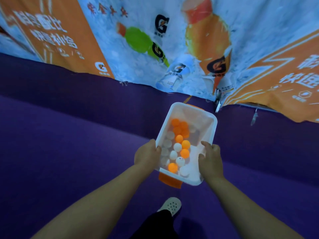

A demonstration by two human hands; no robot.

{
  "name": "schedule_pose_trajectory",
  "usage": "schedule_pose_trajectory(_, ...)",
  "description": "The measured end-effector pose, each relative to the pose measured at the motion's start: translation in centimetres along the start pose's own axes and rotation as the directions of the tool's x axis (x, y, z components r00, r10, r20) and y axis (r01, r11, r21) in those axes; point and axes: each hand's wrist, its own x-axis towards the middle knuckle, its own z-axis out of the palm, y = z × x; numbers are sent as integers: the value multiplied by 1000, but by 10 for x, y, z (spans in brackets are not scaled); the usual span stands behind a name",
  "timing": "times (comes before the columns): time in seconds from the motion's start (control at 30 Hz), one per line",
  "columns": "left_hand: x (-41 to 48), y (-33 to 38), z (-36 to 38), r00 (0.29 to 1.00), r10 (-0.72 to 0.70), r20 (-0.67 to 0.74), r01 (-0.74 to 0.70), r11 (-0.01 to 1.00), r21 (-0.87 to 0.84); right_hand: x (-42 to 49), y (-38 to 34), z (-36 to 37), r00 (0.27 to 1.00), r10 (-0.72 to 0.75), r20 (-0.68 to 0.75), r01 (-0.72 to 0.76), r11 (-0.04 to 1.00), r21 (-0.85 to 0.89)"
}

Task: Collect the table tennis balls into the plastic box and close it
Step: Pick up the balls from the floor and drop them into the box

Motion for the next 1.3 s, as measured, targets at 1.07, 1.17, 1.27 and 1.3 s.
schedule_pose_trajectory(1.07, -157, 635, 349, 548, 708, 446, -791, 612, -1, -61, 468, -474, 543, 684, -487, -529, 729, 434)
schedule_pose_trajectory(1.17, -165, 683, 379, 451, 746, 490, -841, 539, -46, -63, 499, -499, 459, 744, -486, -544, 668, 508)
schedule_pose_trajectory(1.27, -173, 733, 410, 354, 761, 544, -891, 452, -51, -61, 527, -523, 355, 798, -488, -552, 600, 579)
schedule_pose_trajectory(1.3, -176, 751, 420, 326, 754, 571, -905, 423, -42, -60, 535, -531, 318, 813, -487, -551, 576, 603)
